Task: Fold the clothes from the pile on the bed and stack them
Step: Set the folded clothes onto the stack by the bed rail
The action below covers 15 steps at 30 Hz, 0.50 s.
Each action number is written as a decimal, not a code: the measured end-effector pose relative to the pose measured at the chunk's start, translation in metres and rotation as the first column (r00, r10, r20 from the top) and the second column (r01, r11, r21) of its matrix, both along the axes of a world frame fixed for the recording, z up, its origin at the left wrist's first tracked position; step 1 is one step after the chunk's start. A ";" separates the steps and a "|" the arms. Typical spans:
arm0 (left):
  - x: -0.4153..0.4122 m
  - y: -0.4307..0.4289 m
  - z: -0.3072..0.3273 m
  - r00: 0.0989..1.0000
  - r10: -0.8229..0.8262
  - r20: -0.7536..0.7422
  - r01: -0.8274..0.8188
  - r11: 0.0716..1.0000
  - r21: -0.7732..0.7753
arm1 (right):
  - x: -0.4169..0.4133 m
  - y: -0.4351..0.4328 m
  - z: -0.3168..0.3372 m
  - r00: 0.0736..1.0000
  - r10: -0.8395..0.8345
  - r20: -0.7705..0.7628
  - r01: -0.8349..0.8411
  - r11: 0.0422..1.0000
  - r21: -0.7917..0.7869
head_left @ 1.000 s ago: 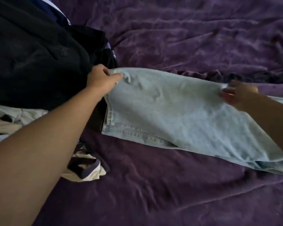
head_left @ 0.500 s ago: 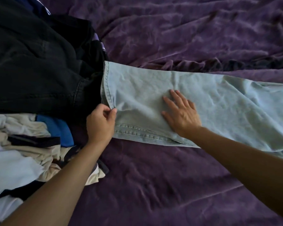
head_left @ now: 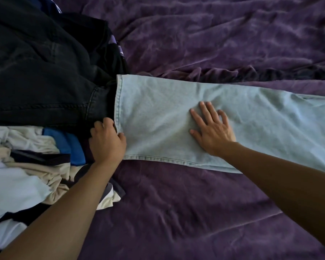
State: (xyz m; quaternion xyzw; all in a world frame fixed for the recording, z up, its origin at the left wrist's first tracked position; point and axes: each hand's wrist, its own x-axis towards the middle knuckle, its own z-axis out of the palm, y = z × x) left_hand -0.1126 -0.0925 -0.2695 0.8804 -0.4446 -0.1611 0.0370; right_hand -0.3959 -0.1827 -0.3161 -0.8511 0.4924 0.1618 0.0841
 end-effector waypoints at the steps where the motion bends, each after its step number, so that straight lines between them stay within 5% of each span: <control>1: 0.000 -0.004 -0.002 1.000 0.021 -0.010 -0.021 1.000 0.003 | 0.001 -0.001 -0.004 1.000 -0.004 -0.013 0.004 1.000 -0.001; 5: 0.006 -0.026 -0.008 0.945 0.234 -0.229 -0.237 0.971 0.012 | 0.005 0.001 -0.012 0.999 -0.007 -0.036 0.007 1.000 0.001; 9: 0.007 -0.043 0.001 0.751 0.345 -0.563 -0.372 0.925 0.070 | 0.006 0.000 -0.003 1.000 -0.007 -0.030 0.008 0.999 0.040; 11: 0.004 -0.048 0.014 0.681 0.319 -0.659 -0.373 0.926 0.061 | 0.000 -0.001 0.008 0.999 -0.007 0.035 0.004 0.997 0.072; 15: -0.025 -0.070 0.069 0.791 0.038 -0.611 -0.202 0.958 -0.202 | -0.051 0.003 0.029 0.947 -0.211 0.241 0.195 0.977 0.087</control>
